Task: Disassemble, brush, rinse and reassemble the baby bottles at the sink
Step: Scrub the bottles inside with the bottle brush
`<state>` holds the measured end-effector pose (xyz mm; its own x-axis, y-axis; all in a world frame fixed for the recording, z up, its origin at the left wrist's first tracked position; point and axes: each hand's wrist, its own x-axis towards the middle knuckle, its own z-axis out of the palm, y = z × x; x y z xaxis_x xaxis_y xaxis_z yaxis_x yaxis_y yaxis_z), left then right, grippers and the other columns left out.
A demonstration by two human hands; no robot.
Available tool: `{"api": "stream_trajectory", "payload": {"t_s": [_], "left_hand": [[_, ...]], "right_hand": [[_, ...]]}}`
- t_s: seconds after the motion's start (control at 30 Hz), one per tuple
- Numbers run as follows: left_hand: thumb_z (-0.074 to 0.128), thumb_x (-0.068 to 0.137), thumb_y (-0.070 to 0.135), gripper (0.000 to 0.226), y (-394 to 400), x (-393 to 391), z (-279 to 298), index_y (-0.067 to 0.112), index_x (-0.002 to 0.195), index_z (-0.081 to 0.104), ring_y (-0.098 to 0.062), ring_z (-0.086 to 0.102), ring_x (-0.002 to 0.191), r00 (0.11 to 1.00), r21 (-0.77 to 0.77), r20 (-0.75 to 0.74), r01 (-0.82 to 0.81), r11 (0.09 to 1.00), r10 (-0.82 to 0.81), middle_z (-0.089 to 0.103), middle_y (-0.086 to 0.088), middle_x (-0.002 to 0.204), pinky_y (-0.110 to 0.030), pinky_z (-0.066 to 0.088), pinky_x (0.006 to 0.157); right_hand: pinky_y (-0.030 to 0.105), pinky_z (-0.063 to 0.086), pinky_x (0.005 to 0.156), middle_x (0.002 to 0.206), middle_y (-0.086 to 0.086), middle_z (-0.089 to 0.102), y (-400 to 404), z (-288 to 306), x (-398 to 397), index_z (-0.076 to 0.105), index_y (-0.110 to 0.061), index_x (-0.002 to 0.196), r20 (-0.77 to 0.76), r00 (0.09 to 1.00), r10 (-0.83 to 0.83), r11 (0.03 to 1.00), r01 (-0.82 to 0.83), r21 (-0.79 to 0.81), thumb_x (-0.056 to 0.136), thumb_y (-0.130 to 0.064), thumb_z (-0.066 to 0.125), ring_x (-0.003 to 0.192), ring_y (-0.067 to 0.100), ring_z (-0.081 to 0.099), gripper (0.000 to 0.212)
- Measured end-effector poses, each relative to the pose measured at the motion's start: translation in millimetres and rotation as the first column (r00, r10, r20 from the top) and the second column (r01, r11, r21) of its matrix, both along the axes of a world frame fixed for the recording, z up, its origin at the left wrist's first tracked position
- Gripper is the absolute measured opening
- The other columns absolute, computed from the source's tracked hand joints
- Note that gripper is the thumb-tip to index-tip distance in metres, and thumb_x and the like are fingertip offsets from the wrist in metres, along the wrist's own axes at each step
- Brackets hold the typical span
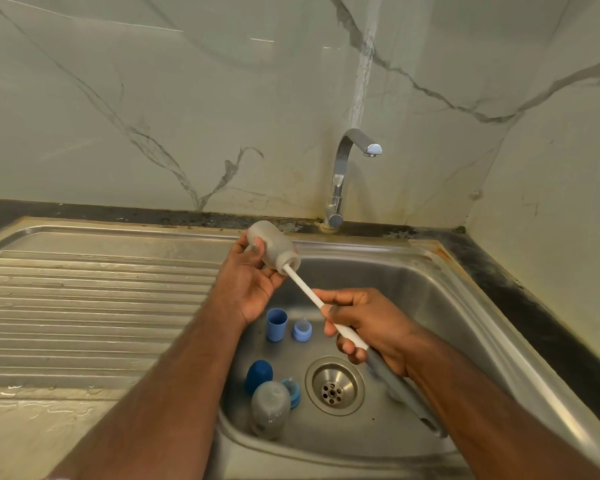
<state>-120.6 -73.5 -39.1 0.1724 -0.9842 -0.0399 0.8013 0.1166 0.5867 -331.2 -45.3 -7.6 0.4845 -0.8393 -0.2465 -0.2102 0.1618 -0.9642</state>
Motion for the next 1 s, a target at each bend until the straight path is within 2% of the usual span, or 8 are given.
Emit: {"api": "stream_trajectory", "payload": {"t_s": [0.1, 0.23, 0.4, 0.5, 0.6, 0.7, 0.8, 1.0], "left_hand": [[0.055, 0.103, 0.015, 0.045, -2, -2, -1, 0.014, 0.147, 0.044, -0.046, 0.064, 0.118, 1.000, 0.021, -0.001, -0.020, 1.000, 0.020, 0.056, -0.027, 0.139, -0.047, 0.063, 0.073], [0.057, 0.101, 0.018, 0.047, -1, -1, -1, 0.013, 0.147, 0.045, -0.046, 0.062, 0.121, 1.000, 0.014, 0.009, -0.012, 1.000, 0.011, 0.056, -0.028, 0.140, -0.044, 0.063, 0.073], [0.057, 0.101, 0.015, 0.043, -4, -1, -4, 0.016, 0.143, 0.047, -0.047, 0.062, 0.120, 0.999, 0.068, 0.020, -0.037, 0.997, 0.036, 0.054, -0.027, 0.139, -0.048, 0.063, 0.074], [0.056, 0.102, 0.015, 0.043, -4, -4, -2, 0.015, 0.144, 0.046, -0.045, 0.065, 0.118, 0.999, 0.067, 0.012, -0.037, 0.997, 0.036, 0.057, -0.027, 0.138, -0.048, 0.063, 0.075], [0.057, 0.101, 0.017, 0.045, -3, -4, -1, 0.014, 0.144, 0.046, -0.046, 0.064, 0.119, 1.000, 0.055, 0.013, -0.026, 0.998, 0.025, 0.057, -0.027, 0.138, -0.047, 0.063, 0.074], [0.056, 0.102, 0.017, 0.043, -4, -1, -3, 0.015, 0.144, 0.047, -0.047, 0.061, 0.122, 0.999, 0.068, 0.024, -0.038, 0.997, 0.036, 0.055, -0.027, 0.139, -0.047, 0.063, 0.075], [0.056, 0.103, 0.016, 0.041, -5, -1, -4, 0.017, 0.143, 0.048, -0.047, 0.063, 0.120, 0.998, 0.095, 0.022, -0.056, 0.994, 0.054, 0.054, -0.026, 0.139, -0.048, 0.063, 0.074], [0.054, 0.104, 0.019, 0.040, -3, -5, -2, 0.015, 0.143, 0.048, -0.044, 0.065, 0.117, 0.999, 0.079, 0.040, -0.037, 0.996, 0.034, 0.058, -0.027, 0.137, -0.047, 0.063, 0.075]], "right_hand": [[0.023, 0.037, 0.040, 0.072, 0.009, 0.064, 1, -1, 4, 0.067, -0.022, 0.122, 0.081, 0.993, -0.086, 0.995, 0.082, 0.054, 0.100, -0.006, 0.053, 0.050, 0.015, 0.047, 0.030], [0.020, 0.037, 0.037, 0.075, 0.012, 0.061, 7, 1, 9, 0.065, -0.020, 0.125, 0.244, 0.968, -0.060, 0.983, 0.015, 0.181, 0.100, -0.006, 0.052, 0.049, 0.014, 0.046, 0.031], [0.023, 0.038, 0.039, 0.070, 0.005, 0.065, 1, -4, 5, 0.066, -0.025, 0.128, -0.116, 0.990, -0.074, 0.987, 0.057, -0.148, 0.098, -0.007, 0.056, 0.047, 0.014, 0.048, 0.036], [0.023, 0.038, 0.039, 0.071, 0.008, 0.064, 3, -3, 9, 0.066, -0.020, 0.125, 0.049, 0.990, -0.134, 0.991, 0.136, -0.020, 0.100, -0.007, 0.055, 0.048, 0.014, 0.049, 0.030], [0.020, 0.038, 0.038, 0.074, 0.012, 0.063, 7, 1, 11, 0.065, -0.018, 0.124, 0.223, 0.969, -0.104, 0.984, 0.069, 0.163, 0.100, -0.006, 0.054, 0.049, 0.014, 0.048, 0.029], [0.022, 0.038, 0.038, 0.073, 0.009, 0.064, 5, -2, 8, 0.066, -0.023, 0.126, 0.043, 0.998, -0.038, 0.999, 0.039, -0.007, 0.098, -0.004, 0.057, 0.048, 0.015, 0.048, 0.036], [0.024, 0.039, 0.040, 0.071, 0.004, 0.066, -1, -6, 6, 0.066, -0.027, 0.130, -0.171, 0.980, -0.104, 0.977, 0.069, -0.201, 0.097, -0.008, 0.060, 0.047, 0.014, 0.049, 0.038], [0.023, 0.038, 0.040, 0.074, 0.008, 0.065, 9, -2, 13, 0.067, -0.024, 0.124, 0.103, 0.986, -0.131, 0.991, 0.133, -0.007, 0.098, -0.007, 0.059, 0.050, 0.014, 0.049, 0.032]]}}
